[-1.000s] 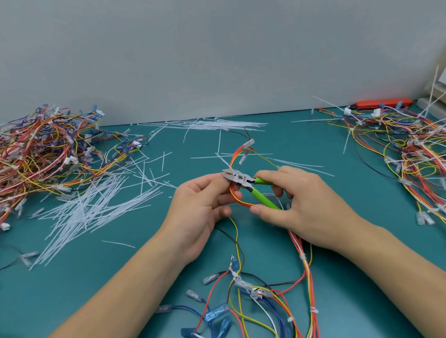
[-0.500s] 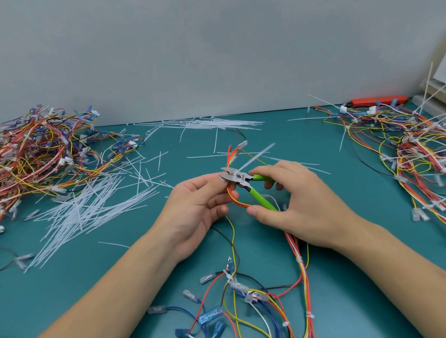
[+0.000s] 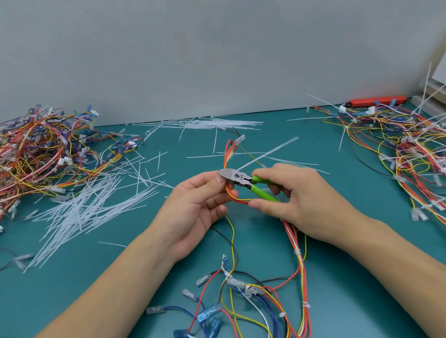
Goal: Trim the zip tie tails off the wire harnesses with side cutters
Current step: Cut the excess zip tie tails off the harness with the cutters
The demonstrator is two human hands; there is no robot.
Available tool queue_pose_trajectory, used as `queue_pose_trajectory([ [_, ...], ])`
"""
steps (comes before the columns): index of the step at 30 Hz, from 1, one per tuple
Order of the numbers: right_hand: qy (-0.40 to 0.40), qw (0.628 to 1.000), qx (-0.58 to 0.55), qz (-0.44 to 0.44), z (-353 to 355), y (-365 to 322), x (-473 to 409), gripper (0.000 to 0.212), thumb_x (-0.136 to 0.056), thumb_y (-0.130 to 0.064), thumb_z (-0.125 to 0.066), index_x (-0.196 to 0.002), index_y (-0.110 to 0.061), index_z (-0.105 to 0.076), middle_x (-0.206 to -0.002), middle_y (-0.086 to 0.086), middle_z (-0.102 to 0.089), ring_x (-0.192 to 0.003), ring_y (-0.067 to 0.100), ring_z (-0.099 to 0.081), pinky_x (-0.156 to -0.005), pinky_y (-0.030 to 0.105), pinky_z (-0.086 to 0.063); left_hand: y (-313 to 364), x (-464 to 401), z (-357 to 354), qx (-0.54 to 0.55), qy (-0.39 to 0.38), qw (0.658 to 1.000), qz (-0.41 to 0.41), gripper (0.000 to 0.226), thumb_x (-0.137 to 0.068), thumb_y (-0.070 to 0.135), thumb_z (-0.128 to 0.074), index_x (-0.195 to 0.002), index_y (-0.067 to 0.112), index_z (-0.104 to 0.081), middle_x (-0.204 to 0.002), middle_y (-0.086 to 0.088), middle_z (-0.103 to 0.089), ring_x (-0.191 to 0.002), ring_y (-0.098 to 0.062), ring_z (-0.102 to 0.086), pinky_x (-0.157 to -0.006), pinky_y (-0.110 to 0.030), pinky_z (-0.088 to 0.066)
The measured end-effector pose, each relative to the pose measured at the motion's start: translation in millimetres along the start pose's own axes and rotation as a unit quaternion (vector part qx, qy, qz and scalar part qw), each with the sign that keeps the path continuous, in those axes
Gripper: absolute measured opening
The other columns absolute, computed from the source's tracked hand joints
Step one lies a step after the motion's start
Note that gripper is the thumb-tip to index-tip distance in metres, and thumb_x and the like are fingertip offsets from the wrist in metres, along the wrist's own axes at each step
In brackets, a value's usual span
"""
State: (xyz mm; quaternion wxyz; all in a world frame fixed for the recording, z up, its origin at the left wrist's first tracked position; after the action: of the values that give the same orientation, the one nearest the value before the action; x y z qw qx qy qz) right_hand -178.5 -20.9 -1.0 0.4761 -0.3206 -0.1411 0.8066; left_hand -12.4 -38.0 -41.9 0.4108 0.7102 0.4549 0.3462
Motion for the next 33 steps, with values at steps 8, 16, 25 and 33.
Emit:
queue_pose_trajectory([
  [8, 0.01, 1.0, 0.019, -0.008, -2.1, 2.1, 2.7, 0.039, -0.088, -0.051, -0.076, -0.12, -0.032, -0.064, -0.089, -0.016, -0.051, -0.087, 0.001, -0.049, -0.076, 0.022, -0.036, 0.7, 0.5, -2.5, -0.018, 0.001, 1.0, -0.006, 0.019, -0.087, 0.025, -0.069, -0.1, 0.014, -0.076, -0.086, -0.005, -0.073, -0.076, -0.011, -0.07, -0.057, -0.019, -0.049],
  [16, 0.027, 0.998, 0.049, -0.006, 8.7, -4.7, 3.1, 0.058, -0.081, -0.069, -0.067, -0.13, -0.039, -0.063, -0.1, -0.018, -0.053, -0.097, 0.005, -0.046, -0.095, 0.042, -0.045, 1.0, -1.2, -1.7, -0.045, -0.006, 0.999, -0.005, 0.017, -0.083, 0.027, -0.073, -0.095, 0.017, -0.079, -0.082, 0.0, -0.07, -0.071, -0.009, -0.067, -0.056, -0.019, -0.047],
  [25, 0.022, 1.0, 0.016, -0.006, 1.4, -3.9, 3.9, 0.053, -0.088, -0.069, -0.061, -0.132, -0.04, -0.06, -0.105, -0.017, -0.055, -0.105, 0.002, -0.05, -0.097, 0.037, -0.045, -2.0, -1.9, -2.2, 0.01, -0.041, 0.999, 0.023, 0.012, -0.091, 0.02, -0.065, -0.093, 0.016, -0.076, -0.082, 0.002, -0.067, -0.069, -0.007, -0.064, -0.054, -0.017, -0.045],
  [33, 0.009, 1.0, 0.002, -0.027, -10.5, -1.0, 3.3, 0.048, -0.097, -0.061, -0.056, -0.136, -0.035, -0.058, -0.102, -0.016, -0.054, -0.101, 0.011, -0.053, -0.09, 0.028, -0.043, -1.1, -2.5, -2.9, 0.035, -0.061, 0.997, 0.02, 0.014, -0.091, 0.021, -0.069, -0.1, 0.015, -0.077, -0.093, 0.001, -0.071, -0.075, -0.007, -0.064, -0.056, -0.017, -0.044],
])
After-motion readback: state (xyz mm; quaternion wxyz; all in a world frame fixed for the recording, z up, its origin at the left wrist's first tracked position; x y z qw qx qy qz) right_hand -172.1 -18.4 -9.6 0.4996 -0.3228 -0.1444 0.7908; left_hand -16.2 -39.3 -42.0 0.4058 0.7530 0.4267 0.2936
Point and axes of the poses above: each hand's wrist, its own x-axis away from the middle knuckle, its own z-axis out of the back of the hand, y = z × x, the point moved 9 cm from there along -x, towards the middle knuckle
